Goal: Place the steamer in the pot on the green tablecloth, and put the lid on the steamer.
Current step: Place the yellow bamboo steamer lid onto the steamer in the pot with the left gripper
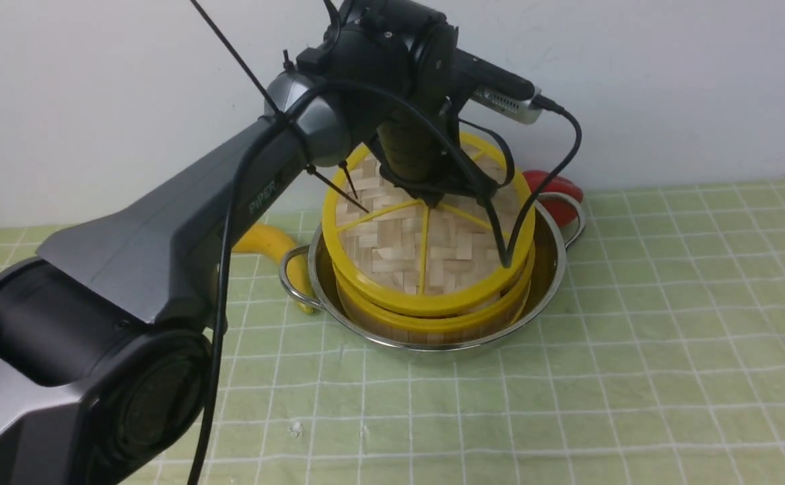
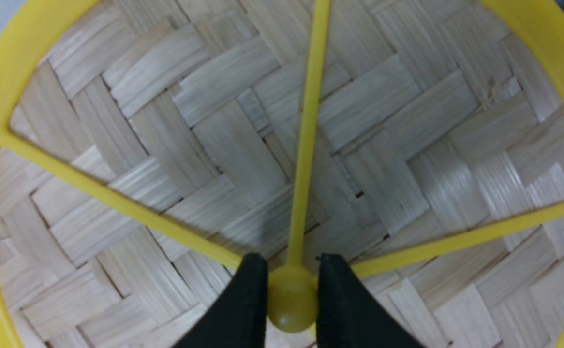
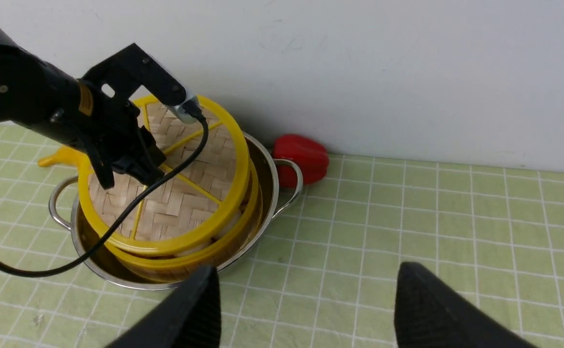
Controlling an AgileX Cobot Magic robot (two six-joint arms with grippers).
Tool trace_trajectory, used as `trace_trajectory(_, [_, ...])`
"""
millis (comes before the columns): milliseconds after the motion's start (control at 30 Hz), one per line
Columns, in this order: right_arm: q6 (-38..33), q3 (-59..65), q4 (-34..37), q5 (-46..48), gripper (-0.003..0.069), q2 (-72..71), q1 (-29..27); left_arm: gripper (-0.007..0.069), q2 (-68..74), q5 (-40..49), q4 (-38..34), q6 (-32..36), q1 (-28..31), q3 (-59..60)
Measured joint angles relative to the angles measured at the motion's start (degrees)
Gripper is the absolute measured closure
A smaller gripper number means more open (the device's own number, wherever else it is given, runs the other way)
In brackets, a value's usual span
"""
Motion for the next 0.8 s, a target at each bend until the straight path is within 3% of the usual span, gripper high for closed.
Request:
trace_trajectory(333, [0.00, 0.00, 0.04, 0.00, 0.0186, 0.00, 0.00, 0.0505, 2.30, 0.12, -3.74, 1.04, 0.22, -0.05])
trace_trajectory(800, [0.00, 0.00, 0.04, 0.00, 0.0186, 0.00, 0.00, 0.0505, 2.94, 0.84, -2.98, 1.20, 0.26, -2.95])
